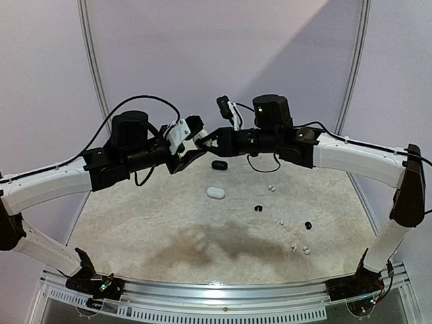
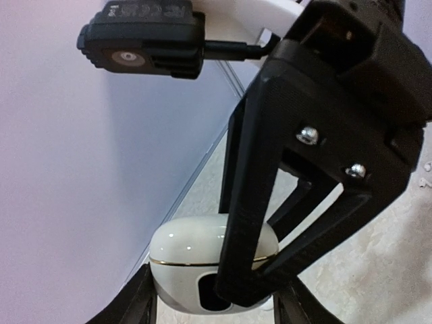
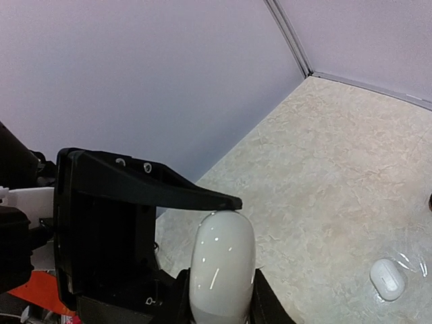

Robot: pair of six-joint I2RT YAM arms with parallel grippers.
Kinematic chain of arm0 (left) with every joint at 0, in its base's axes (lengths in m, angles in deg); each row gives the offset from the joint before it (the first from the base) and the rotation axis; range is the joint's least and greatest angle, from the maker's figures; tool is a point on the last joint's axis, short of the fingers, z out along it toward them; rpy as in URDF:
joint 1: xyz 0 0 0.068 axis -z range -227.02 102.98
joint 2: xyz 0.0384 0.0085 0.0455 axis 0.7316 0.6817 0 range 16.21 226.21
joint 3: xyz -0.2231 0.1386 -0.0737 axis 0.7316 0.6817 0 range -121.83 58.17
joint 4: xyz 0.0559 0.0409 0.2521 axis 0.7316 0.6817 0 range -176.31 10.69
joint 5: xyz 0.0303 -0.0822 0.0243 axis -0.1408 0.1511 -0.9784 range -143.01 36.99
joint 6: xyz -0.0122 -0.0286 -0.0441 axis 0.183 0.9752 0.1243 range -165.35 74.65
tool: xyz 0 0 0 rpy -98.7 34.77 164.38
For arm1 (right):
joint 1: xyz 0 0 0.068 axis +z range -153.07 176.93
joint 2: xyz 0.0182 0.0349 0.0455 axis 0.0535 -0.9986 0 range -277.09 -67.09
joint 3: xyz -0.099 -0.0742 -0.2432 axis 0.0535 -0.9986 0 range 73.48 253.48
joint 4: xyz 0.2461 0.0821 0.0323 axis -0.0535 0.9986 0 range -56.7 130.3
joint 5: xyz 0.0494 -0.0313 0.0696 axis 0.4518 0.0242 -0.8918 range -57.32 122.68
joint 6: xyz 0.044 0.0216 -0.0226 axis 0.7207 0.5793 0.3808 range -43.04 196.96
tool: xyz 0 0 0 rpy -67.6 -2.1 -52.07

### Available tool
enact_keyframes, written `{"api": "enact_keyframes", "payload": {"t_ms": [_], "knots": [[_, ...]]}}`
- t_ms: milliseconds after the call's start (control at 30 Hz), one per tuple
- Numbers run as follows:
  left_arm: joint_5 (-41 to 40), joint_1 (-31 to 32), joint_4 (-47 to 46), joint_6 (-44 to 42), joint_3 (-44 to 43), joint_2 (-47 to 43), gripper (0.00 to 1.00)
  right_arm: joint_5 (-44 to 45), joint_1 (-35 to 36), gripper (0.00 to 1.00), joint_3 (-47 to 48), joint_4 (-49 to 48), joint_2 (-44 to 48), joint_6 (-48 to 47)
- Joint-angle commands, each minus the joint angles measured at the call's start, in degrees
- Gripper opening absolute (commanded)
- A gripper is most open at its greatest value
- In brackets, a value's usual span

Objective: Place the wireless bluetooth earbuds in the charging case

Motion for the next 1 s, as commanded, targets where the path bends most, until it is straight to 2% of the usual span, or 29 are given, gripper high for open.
{"api": "enact_keyframes", "payload": {"t_ms": [0, 33, 67, 167, 200, 267, 367, 533, 767, 967], "knots": [[6.33, -2.62, 3.07, 1.48, 0.06, -1.77, 0.76, 0.15, -0.67, 0.00, 3.26, 5.88, 0.78, -6.40], [9.52, -3.20, 5.90, 1.53, 0.12, -2.35, 0.91, -0.22, -0.92, 0.00, 3.28, 7.16, 1.25, -7.89], [13.18, -3.89, 8.97, 1.46, -0.07, -2.83, 0.98, -0.85, -1.34, 0.00, 3.22, 8.65, 1.93, -9.23], [29.48, -7.34, 22.66, 0.87, -3.70, -3.65, 0.99, -5.93, -2.00, 0.00, 4.21, 15.15, 4.04, -17.87], [34.29, -9.42, 26.37, 0.42, -5.05, -3.69, 0.99, -8.23, -2.05, 0.00, 5.06, 18.06, 4.68, -23.77], [40.37, -11.74, 32.62, -0.69, -7.53, -3.36, 0.99, -11.67, -2.01, 0.00, 6.80, 23.06, 5.35, -31.99], [42.50, -12.35, 34.36, 0.32, -9.07, -3.28, 0.97, -13.92, -1.85, 0.00, 7.61, 28.07, 6.32, -43.33], [46.00, -11.57, 26.84, 9.53, -7.57, -3.18, 0.80, -11.41, -0.10, 0.00, 11.28, 33.40, 5.65, -54.84], [45.28, -8.44, 21.39, 12.27, -6.79, -2.21, 0.67, -9.99, 1.78, 0.00, 13.75, 35.07, 3.03, -56.48], [44.88, -6.81, 20.56, 12.13, -7.38, -0.83, 0.60, -9.42, 2.25, 0.00, 13.76, 34.33, 3.01, -56.14]]}}
